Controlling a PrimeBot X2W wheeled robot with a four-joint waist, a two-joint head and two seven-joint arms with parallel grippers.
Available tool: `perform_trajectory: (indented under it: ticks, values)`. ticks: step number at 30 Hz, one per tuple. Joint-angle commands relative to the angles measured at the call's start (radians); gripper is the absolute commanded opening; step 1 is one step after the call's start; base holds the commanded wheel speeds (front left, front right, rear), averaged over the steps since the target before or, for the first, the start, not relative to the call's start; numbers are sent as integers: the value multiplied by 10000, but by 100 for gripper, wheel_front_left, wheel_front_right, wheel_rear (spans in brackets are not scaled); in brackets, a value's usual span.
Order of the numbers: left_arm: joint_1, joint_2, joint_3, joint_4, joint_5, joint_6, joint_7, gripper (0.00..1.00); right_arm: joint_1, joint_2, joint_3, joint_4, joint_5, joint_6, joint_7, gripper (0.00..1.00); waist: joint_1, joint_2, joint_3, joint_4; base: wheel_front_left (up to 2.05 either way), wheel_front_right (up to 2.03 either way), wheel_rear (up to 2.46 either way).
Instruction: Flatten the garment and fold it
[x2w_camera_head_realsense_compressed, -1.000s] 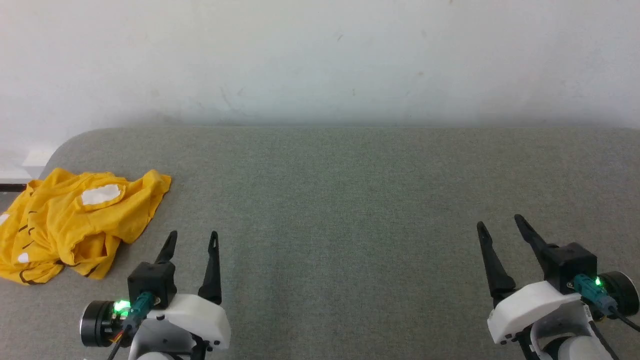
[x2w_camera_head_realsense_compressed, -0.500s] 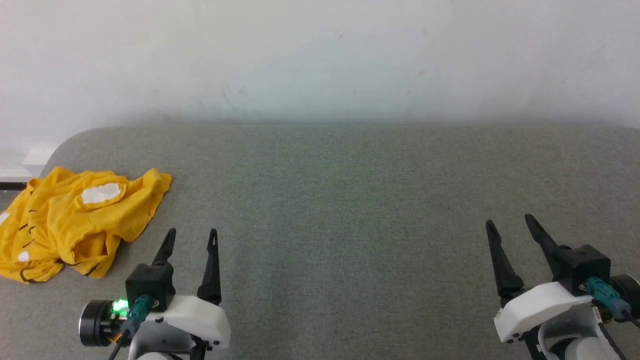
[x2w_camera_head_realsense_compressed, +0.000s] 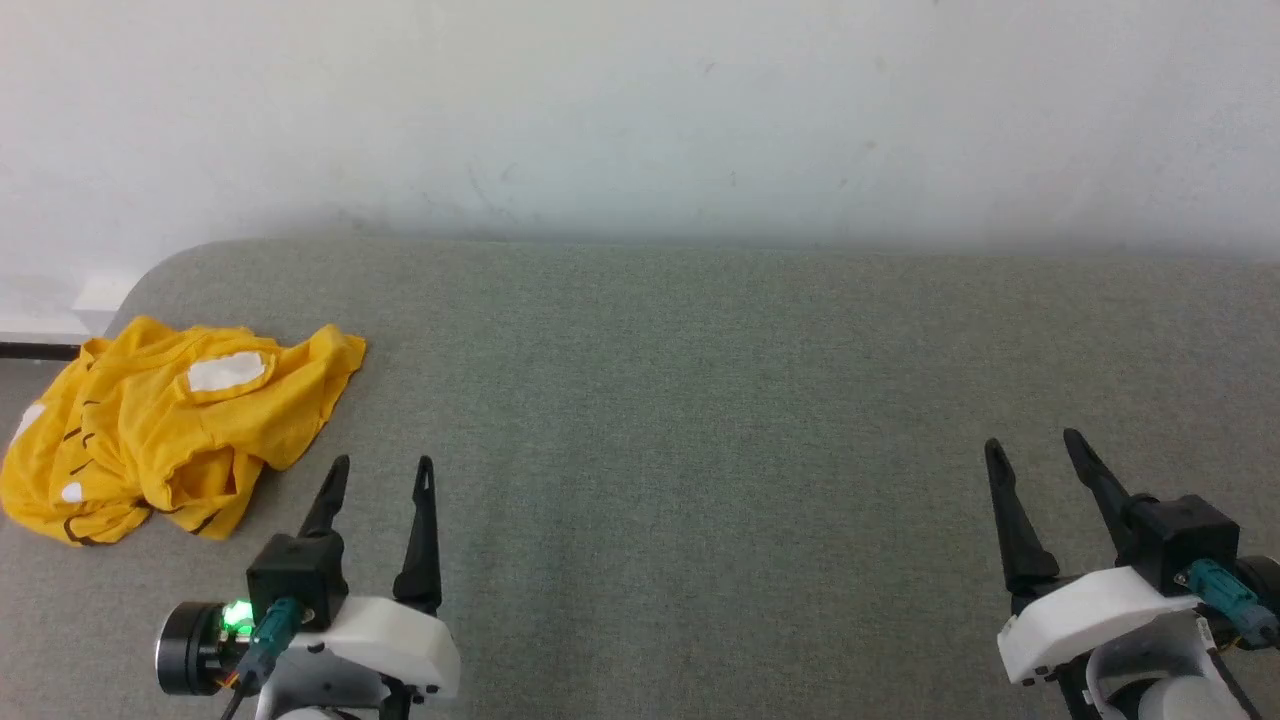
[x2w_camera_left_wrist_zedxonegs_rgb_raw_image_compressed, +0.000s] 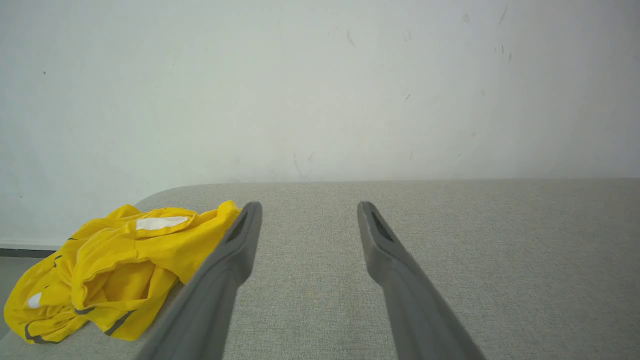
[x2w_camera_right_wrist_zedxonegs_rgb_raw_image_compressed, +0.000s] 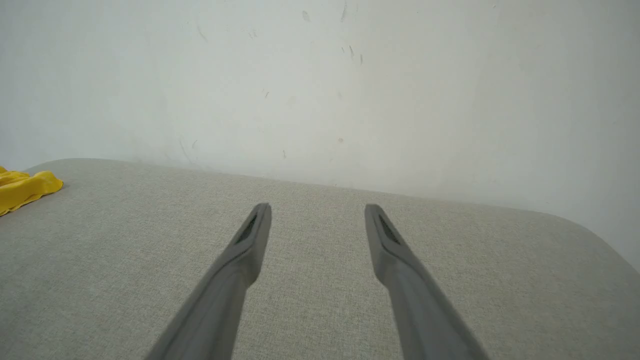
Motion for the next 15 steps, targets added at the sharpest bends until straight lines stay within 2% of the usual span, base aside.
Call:
perform_trajectory:
  ticks: [1,15]
  values:
    - [147,-14,16,-51,-69,-28,-85,100,67,10,-53,36,83,-6,-89,100,0,-1,7,87,0,0,0]
    - [374,-19,43,-15,-151,-52,-378,100,114,15,-45,381,203,-8,-381,100,0,-1,-199,919,0,0,0]
